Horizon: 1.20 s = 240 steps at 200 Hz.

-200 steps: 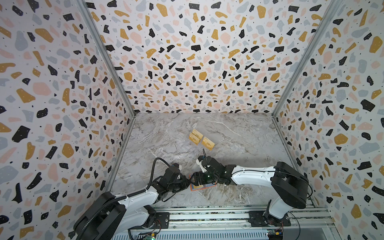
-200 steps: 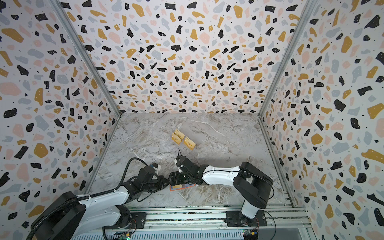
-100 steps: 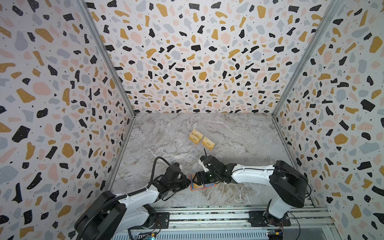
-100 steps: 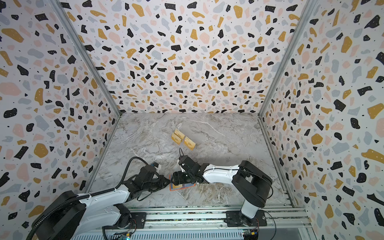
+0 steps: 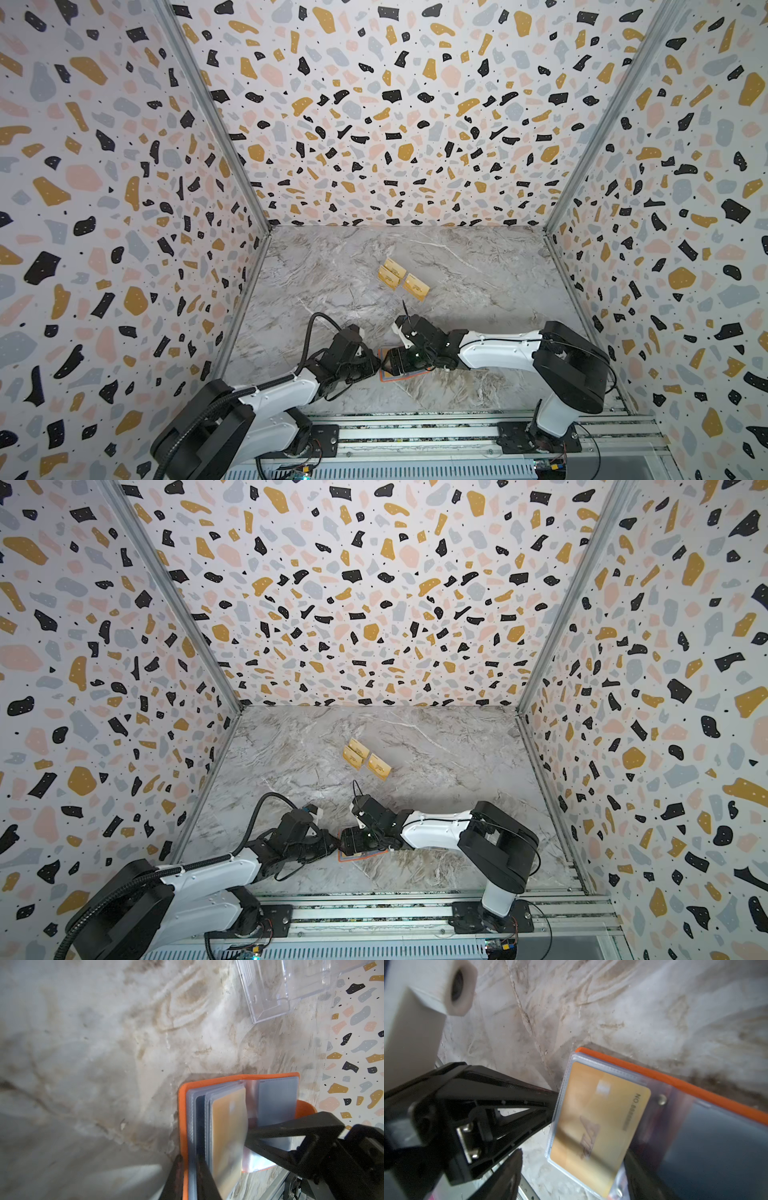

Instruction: Put the credit cards into the card holder

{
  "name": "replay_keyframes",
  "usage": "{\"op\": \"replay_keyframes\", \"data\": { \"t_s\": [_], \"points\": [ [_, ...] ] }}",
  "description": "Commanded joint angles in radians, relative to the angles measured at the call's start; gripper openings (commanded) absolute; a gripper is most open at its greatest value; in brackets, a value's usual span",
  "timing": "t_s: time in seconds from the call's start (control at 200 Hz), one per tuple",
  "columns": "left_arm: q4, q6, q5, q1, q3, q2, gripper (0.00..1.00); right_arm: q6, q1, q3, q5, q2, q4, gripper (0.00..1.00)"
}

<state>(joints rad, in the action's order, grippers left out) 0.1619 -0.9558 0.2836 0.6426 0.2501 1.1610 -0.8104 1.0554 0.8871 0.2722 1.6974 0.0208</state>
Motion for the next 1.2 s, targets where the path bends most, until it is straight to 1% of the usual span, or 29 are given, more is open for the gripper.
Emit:
{"op": "replay_keyframes", "data": {
  "t_s": [0.0,0.055,0.205,0.285,0.385,0.451,0.591,0.676,0.736,0.841,1.066,1.196],
  "points": [
    [-0.035,0.021,0.003,0.003,0.025,-0.012,0.17,0.024,0.009,0.033,0.014,-0.008,-0.017,0.77],
    [-0.068,0.029,-0.005,0.003,0.031,-0.031,0.2,0.034,0.0,0.021,0.002,-0.033,-0.037,0.77],
    [-0.166,0.051,-0.037,0.001,0.047,-0.083,0.39,0.062,-0.036,-0.007,-0.008,-0.11,-0.086,0.77],
    [-0.186,0.051,-0.046,0.001,0.051,-0.101,0.47,0.082,-0.053,-0.015,-0.011,-0.14,-0.108,0.77],
    [-0.201,0.051,-0.05,-0.002,0.057,-0.103,0.5,0.109,-0.078,-0.028,-0.005,-0.155,-0.117,0.76],
    [-0.203,0.048,-0.046,0.0,0.065,-0.097,0.51,0.13,-0.095,-0.034,-0.004,-0.153,-0.116,0.73],
    [-0.193,0.012,-0.046,-0.001,0.067,-0.116,0.54,0.183,-0.116,-0.042,0.011,-0.126,-0.104,0.6],
    [-0.206,-0.003,-0.051,0.0,0.07,-0.143,0.56,0.202,-0.116,-0.039,0.018,-0.114,-0.098,0.5],
    [-0.21,-0.018,-0.052,0.0,0.07,-0.161,0.58,0.212,-0.117,-0.04,0.031,-0.106,-0.082,0.47],
    [-0.165,-0.044,-0.028,0.0,0.066,-0.163,0.61,0.225,-0.115,-0.033,0.058,-0.081,-0.067,0.39],
    [-0.1,-0.055,0.011,0.003,0.08,-0.076,0.63,0.238,-0.116,-0.053,0.082,-0.056,-0.042,0.36],
    [-0.101,-0.078,0.023,0.004,0.072,-0.094,0.63,0.24,-0.115,-0.062,0.095,-0.038,-0.03,0.36]
  ]
}}
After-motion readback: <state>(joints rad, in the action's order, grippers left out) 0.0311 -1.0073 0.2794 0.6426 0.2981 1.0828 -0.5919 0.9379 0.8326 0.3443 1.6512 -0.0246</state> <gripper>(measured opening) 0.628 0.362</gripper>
